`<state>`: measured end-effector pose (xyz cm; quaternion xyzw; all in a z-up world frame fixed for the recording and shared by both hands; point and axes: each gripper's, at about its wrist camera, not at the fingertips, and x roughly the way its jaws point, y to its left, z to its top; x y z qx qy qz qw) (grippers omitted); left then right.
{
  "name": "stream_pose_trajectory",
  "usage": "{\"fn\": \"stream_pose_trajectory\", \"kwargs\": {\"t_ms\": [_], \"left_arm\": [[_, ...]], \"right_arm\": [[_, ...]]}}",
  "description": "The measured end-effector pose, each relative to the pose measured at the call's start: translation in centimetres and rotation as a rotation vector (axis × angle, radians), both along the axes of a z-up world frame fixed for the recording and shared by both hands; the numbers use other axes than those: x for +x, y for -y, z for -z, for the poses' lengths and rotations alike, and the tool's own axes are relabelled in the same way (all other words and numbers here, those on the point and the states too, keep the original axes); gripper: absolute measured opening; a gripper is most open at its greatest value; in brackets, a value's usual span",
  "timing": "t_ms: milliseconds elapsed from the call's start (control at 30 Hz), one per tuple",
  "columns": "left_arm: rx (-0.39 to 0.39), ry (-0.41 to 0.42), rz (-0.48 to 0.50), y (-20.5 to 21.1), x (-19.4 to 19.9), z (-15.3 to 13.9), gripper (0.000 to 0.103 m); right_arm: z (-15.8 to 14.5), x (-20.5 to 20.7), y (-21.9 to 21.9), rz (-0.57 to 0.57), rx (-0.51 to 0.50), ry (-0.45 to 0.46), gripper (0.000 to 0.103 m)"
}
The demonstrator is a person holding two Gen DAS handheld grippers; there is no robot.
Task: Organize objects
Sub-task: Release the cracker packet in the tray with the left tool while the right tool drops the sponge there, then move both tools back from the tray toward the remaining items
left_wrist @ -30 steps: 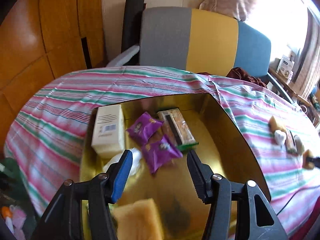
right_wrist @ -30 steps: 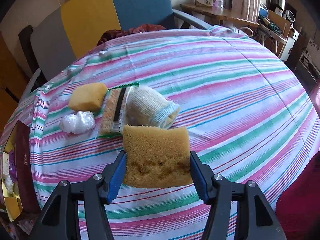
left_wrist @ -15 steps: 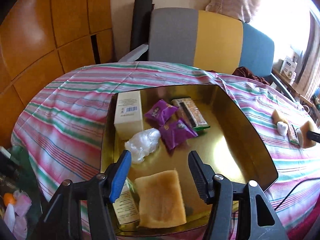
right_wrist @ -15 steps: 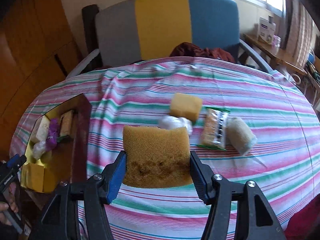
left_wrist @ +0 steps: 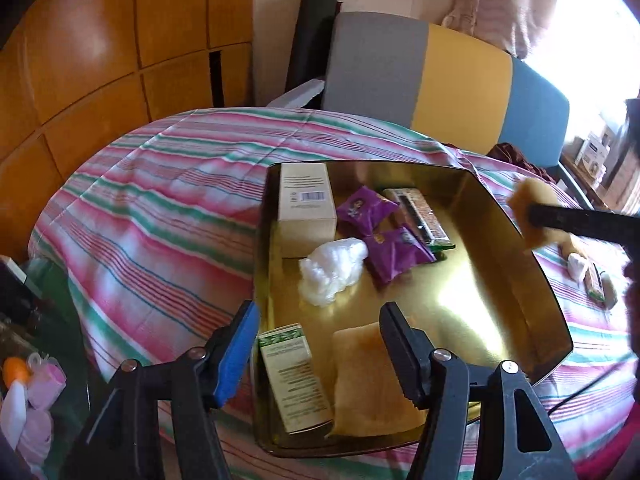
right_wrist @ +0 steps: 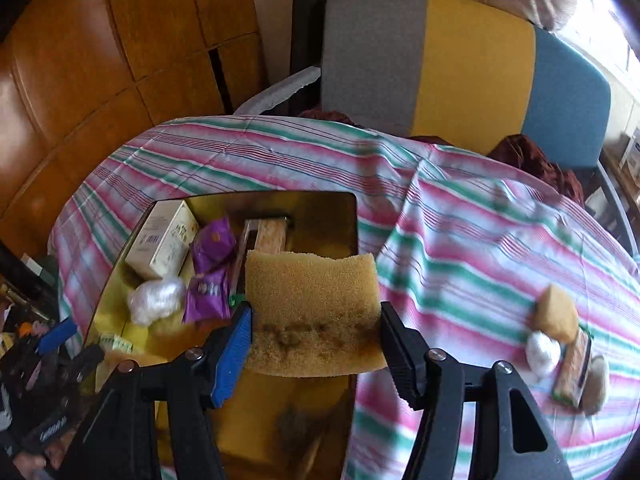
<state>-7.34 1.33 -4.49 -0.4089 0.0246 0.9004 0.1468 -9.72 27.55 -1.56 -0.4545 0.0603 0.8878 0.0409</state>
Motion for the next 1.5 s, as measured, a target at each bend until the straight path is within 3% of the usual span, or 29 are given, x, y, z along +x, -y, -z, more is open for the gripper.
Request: {"fn": "stream_pose_trajectory", "kwargs": {"t_ms": [167, 333, 500, 1033, 1500], "left_arm": [[0.009, 0.019, -0.015, 0.6, -0.2, 0.4, 0.065], [0.012, 0.023, -0.011, 0.6, -0.1, 0.5, 0.067], [0.01, 0.017, -0.011, 0.4, 0.1, 0.4, 0.068], [-0.012, -0.026, 0.018, -1.0, 2.1, -0.9, 0.073], [-0.051, -0.049, 0.092, -3.8, 3.5, -1.6, 0.074]], "right_arm": [[2.6, -4.5, 0.0, 0.029, 0.003, 0.053, 0.068], [3.3, -4.9, -0.7, 0.062, -0.03, 0.055, 0.08], [2.2, -2.7, -1.0, 0.056, -0.059, 0.018, 0.08], [0.1, 6.3, 0.2, 0.013, 0.013, -0.046, 0.08], [-0.6, 10.7, -5.4, 0.122, 0.062, -0.045, 0.08]]}}
